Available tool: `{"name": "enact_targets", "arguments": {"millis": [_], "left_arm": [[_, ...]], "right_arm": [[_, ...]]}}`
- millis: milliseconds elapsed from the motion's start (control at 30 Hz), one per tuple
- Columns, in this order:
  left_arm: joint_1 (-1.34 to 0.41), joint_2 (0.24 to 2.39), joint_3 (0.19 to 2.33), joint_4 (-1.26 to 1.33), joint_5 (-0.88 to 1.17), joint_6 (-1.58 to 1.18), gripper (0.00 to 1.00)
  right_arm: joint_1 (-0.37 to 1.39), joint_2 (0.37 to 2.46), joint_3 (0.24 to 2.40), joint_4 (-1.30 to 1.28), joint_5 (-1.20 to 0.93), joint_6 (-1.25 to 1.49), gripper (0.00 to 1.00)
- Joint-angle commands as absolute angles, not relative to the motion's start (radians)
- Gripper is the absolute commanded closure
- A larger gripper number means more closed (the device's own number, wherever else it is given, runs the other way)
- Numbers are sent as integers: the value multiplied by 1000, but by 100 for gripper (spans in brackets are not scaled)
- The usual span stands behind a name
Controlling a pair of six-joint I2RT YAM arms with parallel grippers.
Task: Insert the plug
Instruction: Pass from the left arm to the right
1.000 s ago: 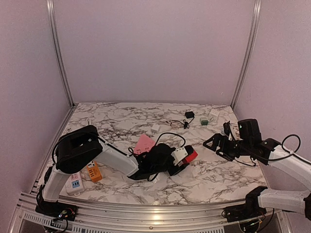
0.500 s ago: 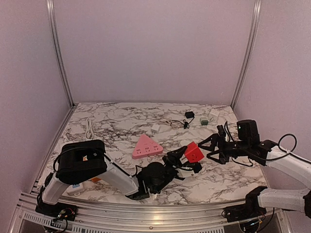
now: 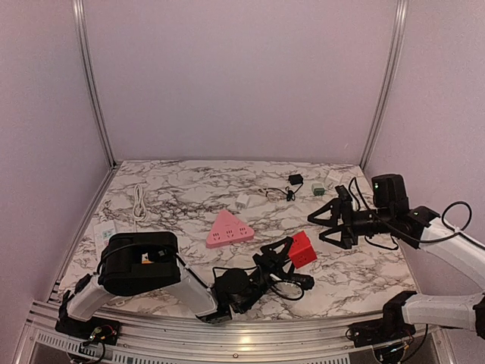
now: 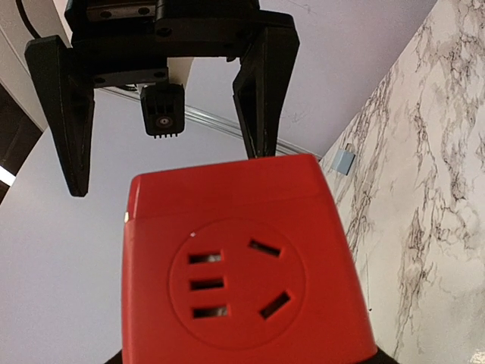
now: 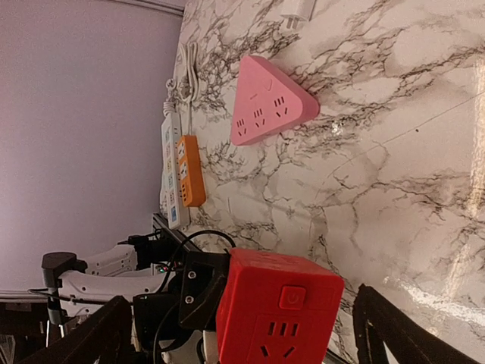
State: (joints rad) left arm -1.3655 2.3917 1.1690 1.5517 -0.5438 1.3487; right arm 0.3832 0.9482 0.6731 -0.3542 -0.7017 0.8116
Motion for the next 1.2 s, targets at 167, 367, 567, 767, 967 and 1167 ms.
{"name": "enact_targets", "arguments": {"millis": [167,367,567,767,967,1167], "left_arm": [[-1381,2398,1175,1735,-558,1405,100],[-1384,2390,1178,1739,-566,1402,100],[-1384,2391,1186,1740,-563,1412,100],[-1385,2394,1193,1739,-569,1405,100],[-1386,2396,1195,1739,-568,1400,100],[-1387,2402,1204,1737,-566,1402,100]], "right_arm": [[454,969,692,-427,-681,771,5],[454,980,656,-417,-659,765,6],[464,996,639,-381,-678,777,8],[468,1011,603,-321,-715,809,12],[471,1018,598,-284,-746,836,19],[476,1032,596,-266,-754,849,25]]}}
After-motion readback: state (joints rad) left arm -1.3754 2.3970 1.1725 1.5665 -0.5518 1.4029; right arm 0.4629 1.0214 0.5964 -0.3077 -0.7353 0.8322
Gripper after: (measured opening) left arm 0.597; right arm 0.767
